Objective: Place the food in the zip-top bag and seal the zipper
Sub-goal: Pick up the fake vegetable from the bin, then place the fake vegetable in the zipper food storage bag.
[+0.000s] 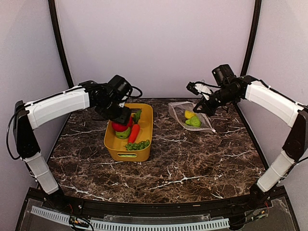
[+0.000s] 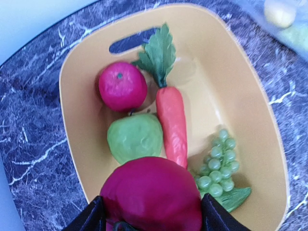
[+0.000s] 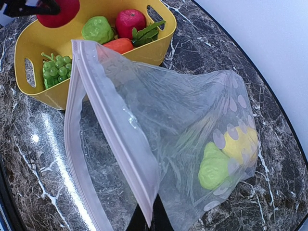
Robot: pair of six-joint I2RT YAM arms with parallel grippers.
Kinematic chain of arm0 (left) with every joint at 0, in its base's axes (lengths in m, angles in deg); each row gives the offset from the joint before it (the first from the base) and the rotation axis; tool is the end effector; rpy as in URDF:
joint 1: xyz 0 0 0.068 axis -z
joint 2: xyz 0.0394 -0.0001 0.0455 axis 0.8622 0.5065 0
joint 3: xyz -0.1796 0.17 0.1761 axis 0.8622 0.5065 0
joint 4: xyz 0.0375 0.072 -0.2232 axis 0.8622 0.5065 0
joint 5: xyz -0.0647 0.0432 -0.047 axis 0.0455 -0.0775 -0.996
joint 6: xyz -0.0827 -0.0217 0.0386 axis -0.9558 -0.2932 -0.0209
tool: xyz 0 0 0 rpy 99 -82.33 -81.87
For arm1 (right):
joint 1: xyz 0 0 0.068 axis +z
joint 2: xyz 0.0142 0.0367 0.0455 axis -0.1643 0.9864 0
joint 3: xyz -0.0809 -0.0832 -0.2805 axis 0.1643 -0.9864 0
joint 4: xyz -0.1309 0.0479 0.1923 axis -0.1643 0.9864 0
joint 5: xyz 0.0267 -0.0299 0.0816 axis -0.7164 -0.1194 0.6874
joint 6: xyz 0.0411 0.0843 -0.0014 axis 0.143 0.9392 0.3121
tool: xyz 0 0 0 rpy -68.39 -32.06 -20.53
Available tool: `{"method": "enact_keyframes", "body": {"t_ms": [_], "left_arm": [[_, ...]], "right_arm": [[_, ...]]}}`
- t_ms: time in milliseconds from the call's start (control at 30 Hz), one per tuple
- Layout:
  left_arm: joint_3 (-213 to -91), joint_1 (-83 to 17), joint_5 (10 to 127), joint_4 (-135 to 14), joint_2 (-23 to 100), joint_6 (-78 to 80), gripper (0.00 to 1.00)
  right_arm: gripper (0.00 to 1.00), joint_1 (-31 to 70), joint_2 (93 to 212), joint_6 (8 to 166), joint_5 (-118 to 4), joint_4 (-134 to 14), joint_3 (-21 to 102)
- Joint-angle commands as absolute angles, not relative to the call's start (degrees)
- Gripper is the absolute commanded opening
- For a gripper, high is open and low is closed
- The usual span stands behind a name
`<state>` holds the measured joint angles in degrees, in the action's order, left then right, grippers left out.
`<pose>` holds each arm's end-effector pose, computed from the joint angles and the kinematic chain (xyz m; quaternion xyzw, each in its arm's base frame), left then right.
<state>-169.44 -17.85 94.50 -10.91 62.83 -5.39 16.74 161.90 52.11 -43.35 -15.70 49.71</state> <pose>0.2994 -0.2320 0.2977 0.1520 0.9366 -0.0086 0.3155 0.2953 0.1793 0.3319 -0.4781 0.7925 0.1669 0.3398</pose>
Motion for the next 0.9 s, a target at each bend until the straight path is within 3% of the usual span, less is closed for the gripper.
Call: {"method": "enact_keyframes", "body": {"t_ms": [0, 167, 367, 467, 867], "left_arm": [[-172.10, -18.08, 90.47, -15.22, 58.65, -3.74, 0.44], [-168.80, -17.89, 75.01, -30.30, 53.28, -4.61, 0.38], [-159.95, -15.25, 64.58, -57.97, 47.85, -6.09, 0.37], [-159.25, -12.72, 62.38, -68.93, 50.24, -5.99, 0.37], [-166.75, -6.86, 65.32, -81.02, 64.67, -5.12, 0.30]], "right_arm": [[0.00, 16.97, 162.05, 52.31, -43.65, -16.42, 50.50], [0.00, 16.95, 162.29, 52.15, -44.46, -16.31, 50.70], [0.00, 16.97, 163.11, 51.36, -45.63, -15.17, 52.24], [0.00, 17.00, 163.68, 52.08, -44.95, -14.99, 53.78], [0.00, 16.91, 168.87, 56.27, -40.78, -10.40, 64.03]]}}
